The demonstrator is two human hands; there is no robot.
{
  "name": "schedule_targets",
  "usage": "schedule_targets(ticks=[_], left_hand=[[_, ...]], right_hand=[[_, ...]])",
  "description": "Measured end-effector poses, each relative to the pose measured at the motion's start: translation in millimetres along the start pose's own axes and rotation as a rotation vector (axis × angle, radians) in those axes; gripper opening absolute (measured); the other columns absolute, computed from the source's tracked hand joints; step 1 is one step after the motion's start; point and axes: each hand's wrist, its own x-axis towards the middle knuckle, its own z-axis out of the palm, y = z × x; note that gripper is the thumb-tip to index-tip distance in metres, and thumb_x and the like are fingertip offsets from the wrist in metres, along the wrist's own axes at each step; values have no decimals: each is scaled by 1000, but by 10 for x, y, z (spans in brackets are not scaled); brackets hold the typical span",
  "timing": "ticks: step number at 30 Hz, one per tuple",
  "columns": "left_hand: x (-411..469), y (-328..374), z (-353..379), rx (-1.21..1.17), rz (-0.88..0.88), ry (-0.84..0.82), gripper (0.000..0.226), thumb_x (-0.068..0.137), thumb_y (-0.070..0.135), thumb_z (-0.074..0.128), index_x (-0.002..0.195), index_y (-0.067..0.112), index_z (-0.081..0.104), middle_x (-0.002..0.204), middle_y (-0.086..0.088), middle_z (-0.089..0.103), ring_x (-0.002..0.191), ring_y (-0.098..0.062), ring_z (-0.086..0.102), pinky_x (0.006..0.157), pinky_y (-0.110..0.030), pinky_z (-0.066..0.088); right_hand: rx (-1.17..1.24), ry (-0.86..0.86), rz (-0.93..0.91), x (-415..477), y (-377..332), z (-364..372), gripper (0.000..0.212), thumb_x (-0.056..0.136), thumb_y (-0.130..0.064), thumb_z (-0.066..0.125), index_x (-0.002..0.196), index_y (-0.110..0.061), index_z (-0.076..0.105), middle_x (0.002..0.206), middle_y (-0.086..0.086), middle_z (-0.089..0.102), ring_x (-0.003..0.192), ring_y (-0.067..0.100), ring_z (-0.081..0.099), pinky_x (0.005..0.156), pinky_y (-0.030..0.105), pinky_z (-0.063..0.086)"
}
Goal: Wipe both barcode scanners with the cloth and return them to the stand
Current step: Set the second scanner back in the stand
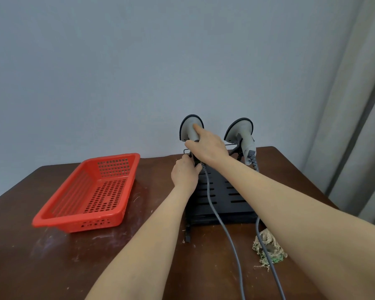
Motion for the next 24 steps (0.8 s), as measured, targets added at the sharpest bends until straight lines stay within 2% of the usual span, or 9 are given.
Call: schedule_targets(ticks=[3,8,11,18,24], left_hand=[[-16,0,2,5,7,7,23,91,20,56,106,3,55,102,-14,66,93,-31,62,73,-39,50],[-22,0,-21,23,28,-1,20,88,6,50,107,0,55,102,-17,66,95,-34,62,72,-39,49],[-20,-1,-36,34,34,-6,21,88,7,51,108,0,55,102,-16,66,96,-34,62,72,-39,48],[-18,4,-71,40,37,-24,22,88,10,51,108,1,54,104,-17,65,98,-37,60,77,-42,50],[-13,14,-115,31,27,-72,26,88,14,51,111,3,52,106,-14,64,101,-35,59,76,-39,47]], right_hand=[[-23,-18,19,24,21,23,51,85,-26,47,134,-12,41,116,13,61,102,32,54,86,41,47],[-18,-28,59,8,96,118,51,85,-28,50,133,-14,43,116,13,62,104,34,55,83,40,46],[-26,-31,65,42,105,125,51,85,-29,51,133,-13,44,117,13,61,104,33,54,80,38,45],[-79,-31,56,74,138,162,47,86,-30,50,130,-15,44,113,11,60,92,29,49,73,35,38],[-49,-52,57,84,162,143,49,87,-30,49,132,-15,42,115,10,59,105,32,53,75,35,37]])
